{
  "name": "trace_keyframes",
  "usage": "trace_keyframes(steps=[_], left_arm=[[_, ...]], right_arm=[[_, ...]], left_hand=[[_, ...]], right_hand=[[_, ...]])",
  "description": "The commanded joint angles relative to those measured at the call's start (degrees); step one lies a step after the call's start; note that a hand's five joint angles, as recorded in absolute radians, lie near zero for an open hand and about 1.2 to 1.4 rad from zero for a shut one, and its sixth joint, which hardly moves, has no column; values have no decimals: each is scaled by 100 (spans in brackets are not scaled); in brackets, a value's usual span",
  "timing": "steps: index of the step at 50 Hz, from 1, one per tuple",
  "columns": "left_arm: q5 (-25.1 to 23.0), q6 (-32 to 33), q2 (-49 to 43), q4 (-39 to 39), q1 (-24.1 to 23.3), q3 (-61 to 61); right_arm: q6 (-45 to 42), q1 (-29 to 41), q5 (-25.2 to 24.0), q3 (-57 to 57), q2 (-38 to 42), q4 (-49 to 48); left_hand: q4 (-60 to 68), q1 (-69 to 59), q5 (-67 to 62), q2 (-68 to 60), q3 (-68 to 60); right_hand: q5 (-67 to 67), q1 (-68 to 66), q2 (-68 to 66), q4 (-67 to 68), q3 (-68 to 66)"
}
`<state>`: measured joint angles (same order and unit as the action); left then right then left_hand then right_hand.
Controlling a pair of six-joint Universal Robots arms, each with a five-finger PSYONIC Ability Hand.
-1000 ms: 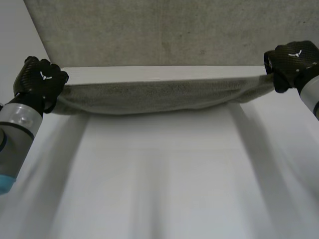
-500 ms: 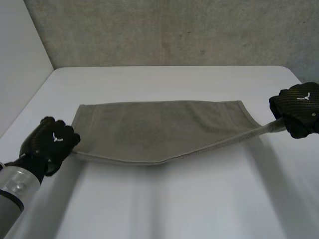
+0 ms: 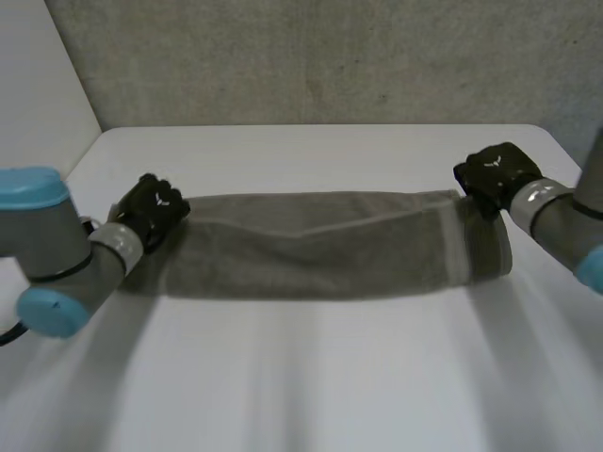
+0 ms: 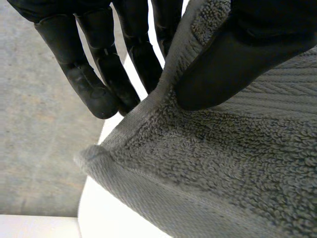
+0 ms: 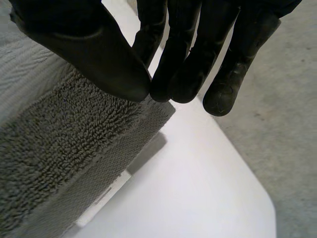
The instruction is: Fold the towel.
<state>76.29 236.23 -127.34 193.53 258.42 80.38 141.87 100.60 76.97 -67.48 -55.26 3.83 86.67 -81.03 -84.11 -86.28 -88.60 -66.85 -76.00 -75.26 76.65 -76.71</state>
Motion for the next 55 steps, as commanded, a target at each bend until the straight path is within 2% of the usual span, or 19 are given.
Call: trace_keyframes(steps=[1,9,15,27,36,37,38,39,40,41,42,43,44,45,47,49,52,54,55], left_arm=[[281,-103,-916,-26,-169,-1385],[465,-95,-1960,-201,-336,-2833],[659,-95,-2418,-210,-354,-3414],[703,-95,-2867,-201,-380,-3995],[721,-112,-3043,-184,-407,-4127],[773,-130,-3051,-166,-433,-4127],[852,-156,-3043,-157,-433,-4136],[852,-156,-3043,-157,-433,-4136],[931,-174,-3025,-149,-442,-4127],[932,-174,-3025,-149,-442,-4127],[1027,-182,-2999,-149,-459,-4127],[1167,-209,-2955,-149,-494,-4127],[1169,-209,-2955,-149,-494,-4127],[1334,-235,-2885,-140,-564,-4118],[1494,-297,-2753,-140,-617,-4083],[1722,-533,-2394,-149,-688,-3961],[1749,-771,-2137,-149,-688,-3784],[1723,-1471,-1499,-149,-635,-3216],[1723,-1475,-1496,-149,-635,-3213]], right_arm=[[139,126,328,604,666,-691],[104,258,530,1596,1684,-937],[87,276,539,2194,2220,-937],[78,381,653,3372,2986,-972],[69,399,723,3760,3294,-990],[69,408,749,3812,3320,-990],[69,425,793,3838,3329,-998],[69,425,794,3839,3329,-998],[69,425,837,3856,3329,-1007],[69,434,881,3865,3320,-1007],[69,434,882,3865,3320,-1007],[78,452,942,3856,3242,-1007],[78,452,943,3856,3241,-1007],[113,486,995,3830,3172,-1007],[148,548,1040,3777,3030,-1016],[209,627,1075,3437,2532,-1051],[289,654,1066,3136,2187,-1113],[507,645,1075,2427,1434,-1261],[508,645,1075,2424,1431,-1262]], left_hand=[[-667,103,1411,628,860],[-667,103,1411,628,860],[-667,103,1411,628,860],[-667,103,1411,628,860],[-667,103,1411,628,860],[-667,103,1411,628,860],[-2230,1666,2974,2191,2423],[-2246,1682,2990,2207,2439],[-4494,3930,5238,4455,4687],[-4516,3952,5261,4478,4710],[-5682,5118,6426,5643,5876],[-6710,6146,7454,6671,6903],[-6720,6156,7464,6681,6914],[-7667,7103,8411,7628,7860],[-7628,7064,8372,7589,7822],[-7628,7064,8372,7589,7822],[-7628,7064,8372,7589,7822],[-7595,7031,8339,7556,7789],[-7595,7031,8339,7556,7788]], right_hand=[[-315,-400,-474,335,-329],[-315,-400,-474,335,-329],[-315,-400,-474,335,-329],[-315,-400,-474,335,-329],[-315,-400,-474,335,-329],[429,344,269,-409,415],[1769,1684,1609,-1749,1755],[1782,1697,1623,-1762,1768],[3830,3745,3671,-3810,3816],[5966,5881,5806,-5946,5952],[5987,5902,5828,-5967,5973],[6685,6600,6526,-6665,6671],[6685,6600,6526,-6665,6671],[6685,6600,6526,-6665,6671],[6685,6600,6526,-6665,6671],[6685,6600,6526,-6665,6671],[6685,6600,6526,-6665,6671],[6685,6600,6526,-6665,6671],[6685,6600,6526,-6665,6671]])
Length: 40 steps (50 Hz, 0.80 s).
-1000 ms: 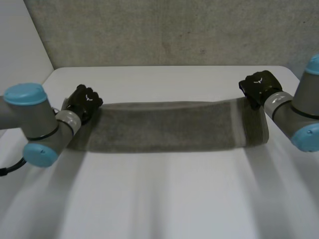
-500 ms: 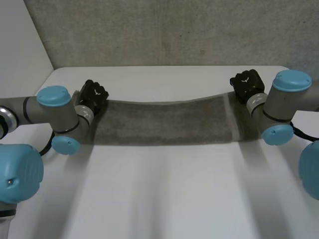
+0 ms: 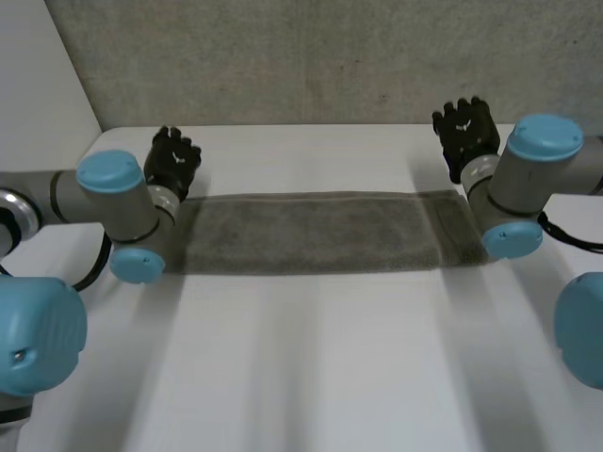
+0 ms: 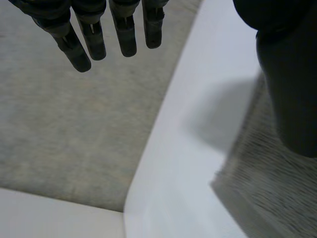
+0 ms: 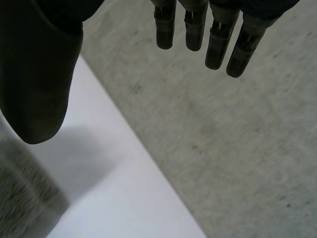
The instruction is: Fold the towel.
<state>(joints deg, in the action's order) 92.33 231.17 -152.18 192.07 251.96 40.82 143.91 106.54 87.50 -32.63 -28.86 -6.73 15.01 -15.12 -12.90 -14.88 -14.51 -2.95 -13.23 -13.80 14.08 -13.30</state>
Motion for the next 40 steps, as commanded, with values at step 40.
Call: trace_keyframes(steps=[40], left_arm=[[-778,-2507,4469,1728,292,6447]], right_arm=[[718,-766,-989,-4437,-1966,-206]], left_hand=[[-412,423,1202,399,362]], right_hand=[[-2133,-2106,-2048,2020,-2098]])
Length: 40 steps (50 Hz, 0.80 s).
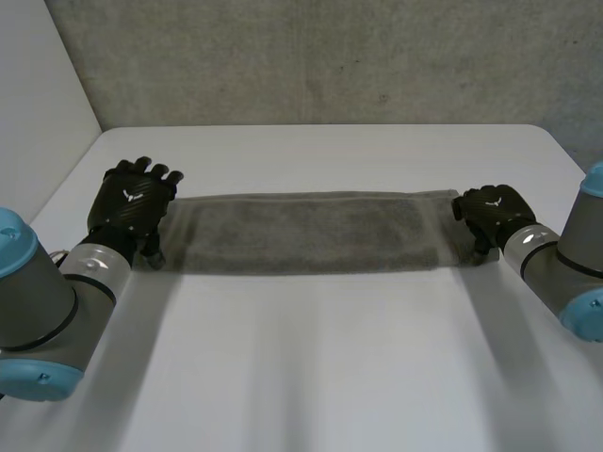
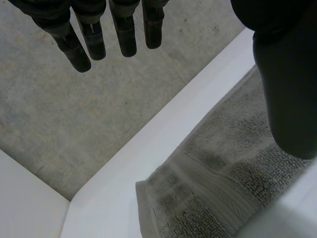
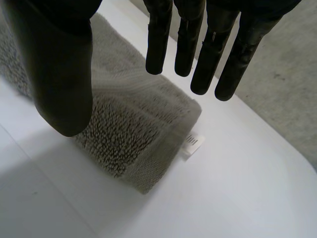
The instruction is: Fold the towel.
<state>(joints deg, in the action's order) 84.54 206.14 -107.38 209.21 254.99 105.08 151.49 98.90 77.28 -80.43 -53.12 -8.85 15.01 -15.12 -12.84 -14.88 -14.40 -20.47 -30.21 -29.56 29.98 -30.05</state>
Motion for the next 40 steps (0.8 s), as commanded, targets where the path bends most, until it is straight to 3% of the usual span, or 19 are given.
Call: trace_keyframes(steps=[1,4,5,6,7,17,21,26,33,40], left_arm=[[1,-3,-11,15,-11,22],[1,-3,-11,24,-11,30],[1,-3,-11,24,-11,39],[1,-3,-11,24,-11,39],[1,-3,-2,32,-11,48],[1,-3,112,32,-2,74],[1,-3,165,24,-2,66],[1,-3,209,24,7,83],[10,-3,227,32,-2,66],[10,5,235,67,-2,22]], right_arm=[[-41,-2,33,344,460,6],[-41,-11,50,431,556,6],[-41,-11,59,458,583,6],[-41,-11,59,458,583,6],[-23,-45,59,458,592,-2],[-146,-819,341,361,-85,33],[-549,-1503,306,449,-445,155],[-1286,-1646,349,790,-463,314],[-1324,-661,393,1258,-480,305],[-1078,1242,429,1653,-481,226]], left_hand=[[-412,423,1195,399,351],[-412,423,1195,399,351],[-412,423,1195,399,351],[-412,423,1195,399,351],[-412,423,1195,399,351],[-412,423,1195,399,351],[-429,439,1212,416,368],[-429,440,1212,416,368],[-429,440,1212,416,368],[-445,456,1229,433,385]], right_hand=[[-384,-410,-475,433,-425],[-1622,-1648,-1713,1671,-1664],[-3044,-3070,-3135,3093,-3086],[-3058,-3084,-3149,3107,-3100],[-4934,-4960,-5025,4983,-4976],[-4953,-4979,-5044,5002,-4995],[-4953,-4979,-5044,5002,-4995],[-4953,-4979,-5044,5002,-4995],[-4953,-4979,-5044,5002,-4995],[-4953,-4979,-5044,5002,-4995]])
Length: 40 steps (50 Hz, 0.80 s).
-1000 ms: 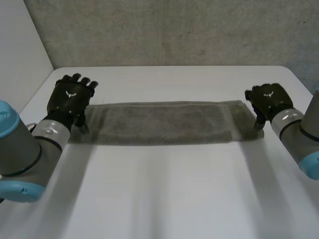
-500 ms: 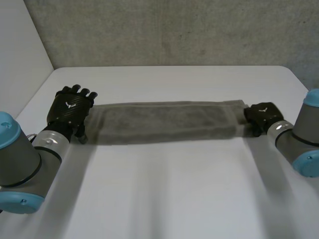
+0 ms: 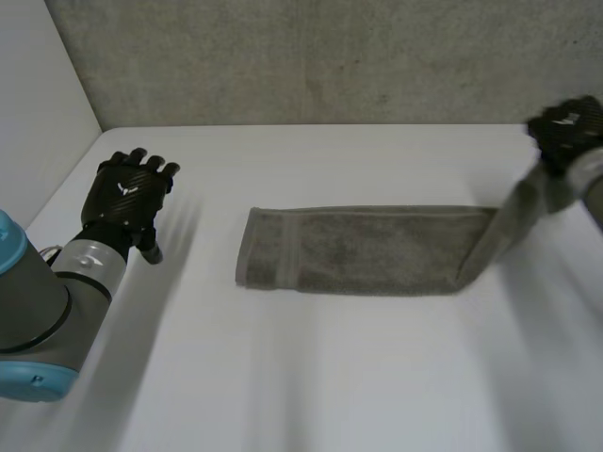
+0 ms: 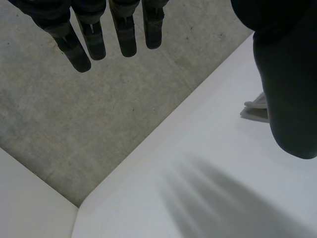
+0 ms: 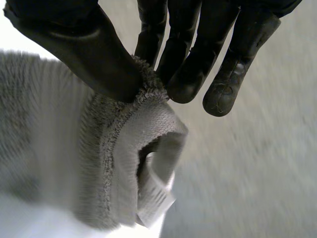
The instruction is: Fold the towel.
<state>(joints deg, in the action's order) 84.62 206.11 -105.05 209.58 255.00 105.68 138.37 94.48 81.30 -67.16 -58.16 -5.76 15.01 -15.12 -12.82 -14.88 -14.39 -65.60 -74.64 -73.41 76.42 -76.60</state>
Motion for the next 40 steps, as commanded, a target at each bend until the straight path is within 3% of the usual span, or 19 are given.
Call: trace_keyframes(steps=[1,3,6,13,14,15,17,19,23,27,33,40], left_arm=[[2,8,2,30,-3,-39],[10,8,-7,30,6,-56],[10,8,-7,30,-3,-48],[10,8,-15,39,6,-56],[10,8,-15,39,6,-74],[10,8,-15,39,6,-74],[10,17,-50,39,-3,-109],[10,8,-59,39,-11,-144],[2,8,-68,30,-90,-206],[10,-27,-59,30,-283,-311],[19,-45,-86,30,-696,-408],[37,-45,-164,39,-960,-443]], right_arm=[[234,1687,27,326,24,-83],[234,2475,18,335,190,-223],[199,3082,27,300,549,-381],[190,3699,35,282,1052,-548],[190,3752,35,291,1105,-557],[190,3753,35,291,1105,-557],[216,3797,79,291,1158,-557],[243,3762,158,291,1132,-557],[313,3700,369,247,1044,-557],[707,3464,667,-199,335,-470],[1428,2480,633,-1394,-362,-443],[1535,1793,334,-2267,-415,-452]], left_hand=[[-445,456,1227,433,384],[-445,456,1227,433,384],[-445,456,1227,433,384],[-445,456,1227,433,384],[-445,456,1227,433,384],[-445,456,1227,433,384],[-445,456,1227,433,384],[-445,456,1227,433,384],[-445,456,1227,433,384],[-445,456,1227,433,384],[-445,456,1227,433,384],[-445,456,1227,433,384]], right_hand=[[-440,-536,-659,358,-340],[-440,-536,-659,358,-340],[-440,-536,-659,358,-340],[-440,-536,-659,358,-340],[570,474,351,-652,669],[581,484,361,-662,680],[6054,5958,5834,-6136,6153],[6560,6464,6341,-6642,6660],[6560,6464,6341,-6642,6660],[6560,6464,6341,-6642,6660],[6560,6464,6341,-6642,6660],[5913,5816,5693,-5995,6012]])
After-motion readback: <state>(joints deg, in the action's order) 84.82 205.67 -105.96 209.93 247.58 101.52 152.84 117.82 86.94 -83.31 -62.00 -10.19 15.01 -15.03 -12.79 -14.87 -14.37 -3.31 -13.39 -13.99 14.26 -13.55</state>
